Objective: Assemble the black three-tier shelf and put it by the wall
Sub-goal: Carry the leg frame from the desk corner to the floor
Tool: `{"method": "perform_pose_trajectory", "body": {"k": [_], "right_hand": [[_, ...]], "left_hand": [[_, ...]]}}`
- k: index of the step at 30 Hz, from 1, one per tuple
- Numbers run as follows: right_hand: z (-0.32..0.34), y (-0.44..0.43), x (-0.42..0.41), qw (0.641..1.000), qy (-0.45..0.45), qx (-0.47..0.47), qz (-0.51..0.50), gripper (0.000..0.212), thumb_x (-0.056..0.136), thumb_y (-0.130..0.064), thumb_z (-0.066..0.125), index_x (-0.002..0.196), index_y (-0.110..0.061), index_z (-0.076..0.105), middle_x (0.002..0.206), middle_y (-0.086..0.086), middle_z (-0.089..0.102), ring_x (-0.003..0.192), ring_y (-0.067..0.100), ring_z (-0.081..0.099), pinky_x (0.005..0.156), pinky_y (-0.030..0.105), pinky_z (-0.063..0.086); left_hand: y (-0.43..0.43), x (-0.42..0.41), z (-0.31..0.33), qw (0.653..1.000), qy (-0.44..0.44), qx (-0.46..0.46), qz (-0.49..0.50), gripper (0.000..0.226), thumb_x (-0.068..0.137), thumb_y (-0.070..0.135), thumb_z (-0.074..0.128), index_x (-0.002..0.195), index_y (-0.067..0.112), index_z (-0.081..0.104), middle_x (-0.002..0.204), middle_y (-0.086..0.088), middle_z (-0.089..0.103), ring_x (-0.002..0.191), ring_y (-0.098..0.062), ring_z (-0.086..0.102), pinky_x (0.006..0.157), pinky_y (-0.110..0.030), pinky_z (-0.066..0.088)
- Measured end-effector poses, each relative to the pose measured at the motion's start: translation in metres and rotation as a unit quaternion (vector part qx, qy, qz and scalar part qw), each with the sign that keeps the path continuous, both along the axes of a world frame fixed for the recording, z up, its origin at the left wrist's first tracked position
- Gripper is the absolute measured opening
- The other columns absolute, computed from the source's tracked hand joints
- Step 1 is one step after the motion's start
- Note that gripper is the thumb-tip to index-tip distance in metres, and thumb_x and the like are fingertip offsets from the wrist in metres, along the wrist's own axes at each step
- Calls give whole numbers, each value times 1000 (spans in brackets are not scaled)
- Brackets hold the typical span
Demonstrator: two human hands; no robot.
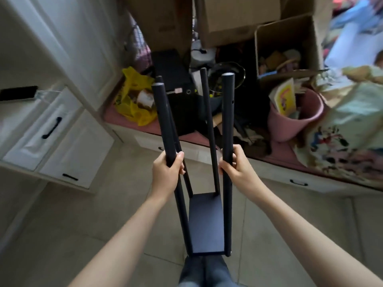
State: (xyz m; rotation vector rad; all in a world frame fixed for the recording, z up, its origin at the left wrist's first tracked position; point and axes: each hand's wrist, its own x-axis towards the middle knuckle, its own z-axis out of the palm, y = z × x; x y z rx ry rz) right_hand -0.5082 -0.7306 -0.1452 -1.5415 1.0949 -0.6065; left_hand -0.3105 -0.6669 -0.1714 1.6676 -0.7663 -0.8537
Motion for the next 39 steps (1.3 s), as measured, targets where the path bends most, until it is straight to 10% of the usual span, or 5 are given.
{"method": "perform_pose_trajectory", "body": {"k": [13,33,39], "right_hand": [[-60,2,-115,987,129,51,-86,22,94,-1,57,105,-18,49,95,1,64,97,23,62,95,49,49],[-223,-5,-214,972,121,153,-132,47,87,9,53,96,-37,49,98,-2,67,99,11,64,78,20,48],[-278,-3,-228,959,120,171,-190,43,87,8,59,93,-34,54,99,-3,68,103,16,65,90,32,52]], "left_hand": [[-15,-84,-60,961,26,131,-243,9,94,14,69,87,9,67,87,-5,76,88,-22,73,93,-42,56],[-20,-197,-214,959,-84,210,-171,37,87,-1,75,89,32,58,93,9,71,94,-5,67,85,-21,51],[-21,-213,-264,946,-87,240,-201,24,86,3,77,94,22,65,93,11,70,90,3,63,76,-8,44]]}}
